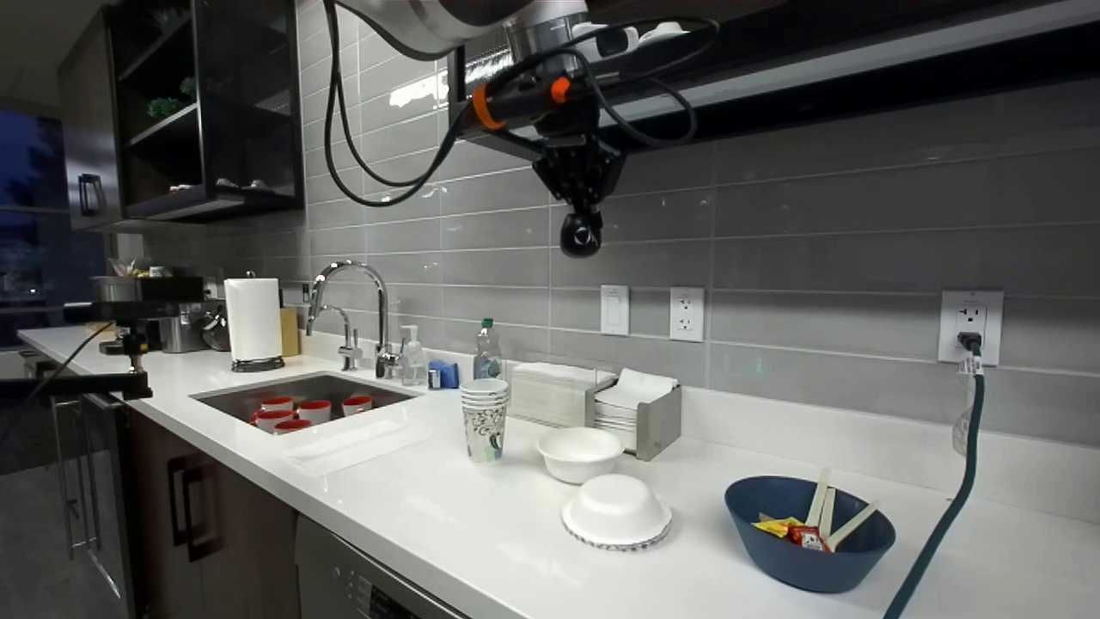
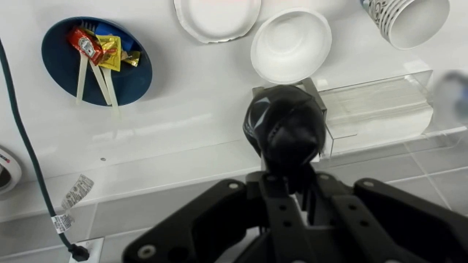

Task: Remove one black object from the bottom shelf of the upper cabinet and put it in the white bowl.

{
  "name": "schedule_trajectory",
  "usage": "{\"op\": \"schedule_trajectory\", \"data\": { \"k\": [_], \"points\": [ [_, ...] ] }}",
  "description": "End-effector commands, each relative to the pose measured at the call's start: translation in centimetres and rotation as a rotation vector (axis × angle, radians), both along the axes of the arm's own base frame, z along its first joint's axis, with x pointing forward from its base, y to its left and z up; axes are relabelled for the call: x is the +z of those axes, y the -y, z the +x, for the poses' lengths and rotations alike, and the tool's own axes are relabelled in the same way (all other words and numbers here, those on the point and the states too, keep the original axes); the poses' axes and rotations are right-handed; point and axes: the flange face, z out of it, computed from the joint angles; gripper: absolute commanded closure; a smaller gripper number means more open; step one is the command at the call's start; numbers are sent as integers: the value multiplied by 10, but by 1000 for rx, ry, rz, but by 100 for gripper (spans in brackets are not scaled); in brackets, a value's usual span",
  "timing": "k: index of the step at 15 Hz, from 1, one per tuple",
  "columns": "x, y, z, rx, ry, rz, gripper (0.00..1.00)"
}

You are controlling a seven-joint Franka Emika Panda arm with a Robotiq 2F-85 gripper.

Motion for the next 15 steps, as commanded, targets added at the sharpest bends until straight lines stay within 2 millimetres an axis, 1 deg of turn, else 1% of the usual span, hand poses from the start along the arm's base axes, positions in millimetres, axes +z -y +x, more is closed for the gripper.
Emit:
{"op": "schedule_trajectory", "data": {
  "k": [1,3,5,6,7,8,9,12,15],
  "points": [
    [-52,-13,8,70,-48,48,97],
    [-94,-30,10,128,-86,69,97],
    [-139,-49,18,153,-95,45,97],
    [-162,-57,26,160,-97,35,97],
    [-179,-66,32,169,-90,30,97],
    [-196,-74,42,168,-66,14,97],
    [-209,-81,54,168,-38,0,97],
    [-232,-94,89,167,26,-35,97],
    [-257,-104,113,180,-10,-31,97]
  ]
}}
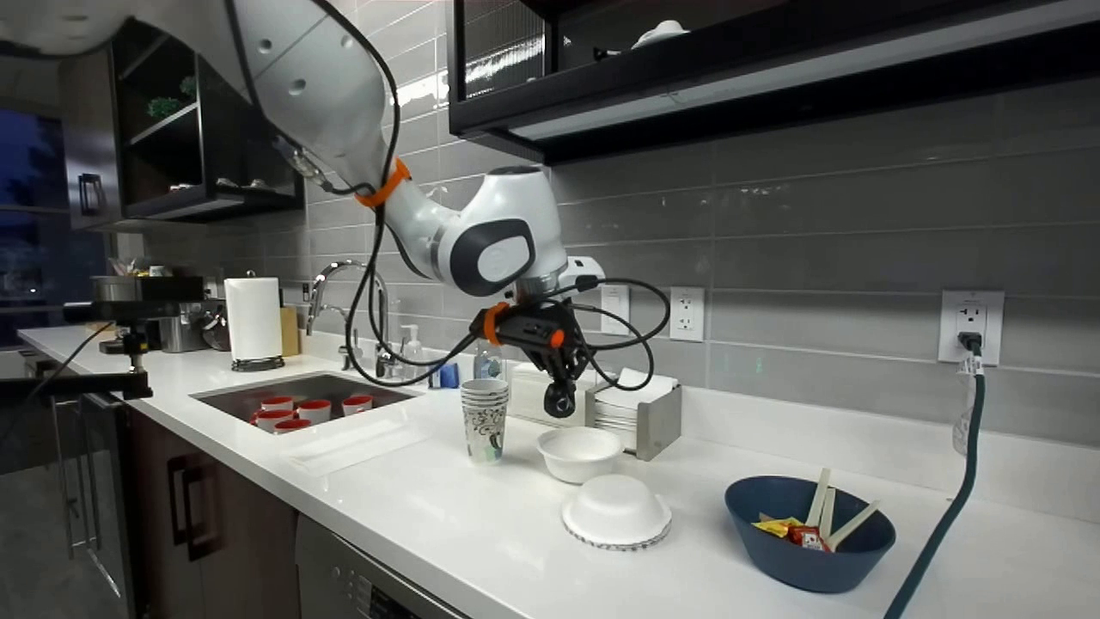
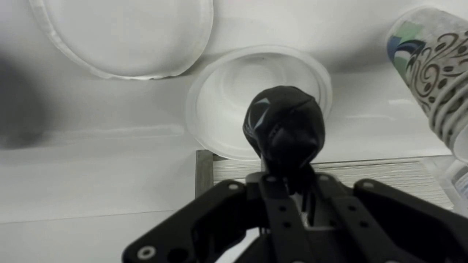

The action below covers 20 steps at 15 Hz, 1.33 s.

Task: Remove one black object from the bottom shelf of the upper cabinet and put it in the white bowl.

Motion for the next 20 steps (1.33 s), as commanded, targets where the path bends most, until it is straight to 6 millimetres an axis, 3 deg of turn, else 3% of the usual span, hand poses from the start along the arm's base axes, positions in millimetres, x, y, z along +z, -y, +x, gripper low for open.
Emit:
{"op": "schedule_trajectory", "data": {
  "k": [1,2,4,7,10,12,17,20],
  "points": [
    [-18,-8,36,16,-4,6,85],
    [-20,-8,44,16,-1,2,60],
    [-19,-6,55,8,-4,12,56],
    [-5,-3,57,10,-37,35,36],
    [15,-3,41,43,-114,48,14],
    [35,3,12,125,-200,61,0],
    [78,16,-79,273,-368,57,0],
    [112,27,-129,315,-311,56,0]
  ]
}}
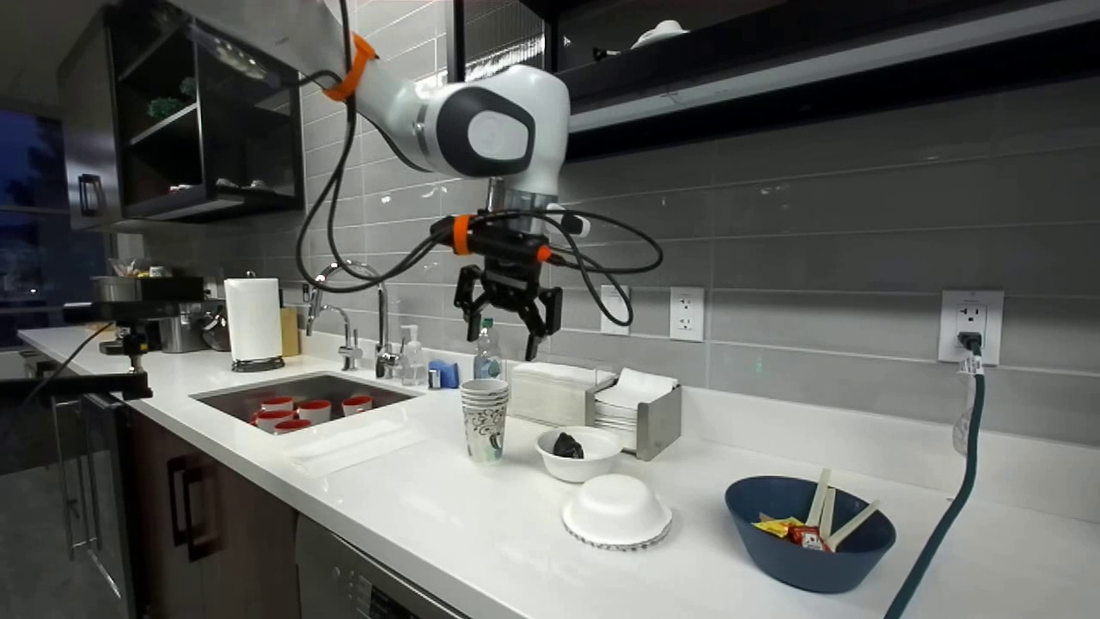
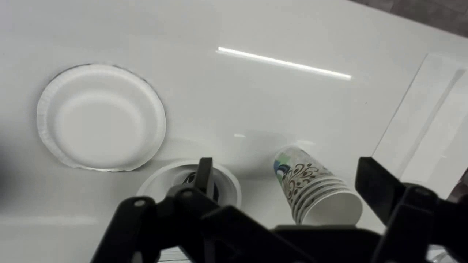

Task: Remove one black object from the bottom shelf of the upper cabinet and put it in the white bowl.

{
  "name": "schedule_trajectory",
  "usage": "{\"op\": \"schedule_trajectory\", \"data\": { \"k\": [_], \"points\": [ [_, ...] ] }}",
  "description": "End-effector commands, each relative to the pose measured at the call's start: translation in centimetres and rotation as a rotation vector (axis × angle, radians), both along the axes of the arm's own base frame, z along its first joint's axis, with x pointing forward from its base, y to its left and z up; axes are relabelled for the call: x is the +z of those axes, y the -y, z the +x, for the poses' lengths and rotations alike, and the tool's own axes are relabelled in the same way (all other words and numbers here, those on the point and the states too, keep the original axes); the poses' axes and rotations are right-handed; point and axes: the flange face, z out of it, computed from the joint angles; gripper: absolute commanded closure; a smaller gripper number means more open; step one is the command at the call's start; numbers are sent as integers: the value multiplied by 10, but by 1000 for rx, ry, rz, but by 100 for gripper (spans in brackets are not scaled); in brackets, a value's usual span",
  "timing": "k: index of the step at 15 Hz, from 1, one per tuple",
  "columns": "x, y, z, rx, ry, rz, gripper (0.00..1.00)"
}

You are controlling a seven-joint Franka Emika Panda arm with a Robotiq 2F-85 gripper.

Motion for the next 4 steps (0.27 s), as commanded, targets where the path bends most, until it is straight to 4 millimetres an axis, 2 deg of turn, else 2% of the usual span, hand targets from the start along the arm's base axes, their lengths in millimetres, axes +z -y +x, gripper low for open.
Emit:
{"op": "schedule_trajectory", "data": {
  "k": [1,2,3,4],
  "points": [
    [38,11,-71,49,106,15,0],
    [52,13,-83,40,175,36,0],
    [36,12,-46,27,80,9,0],
    [48,15,-60,29,115,12,0]
  ]
}}
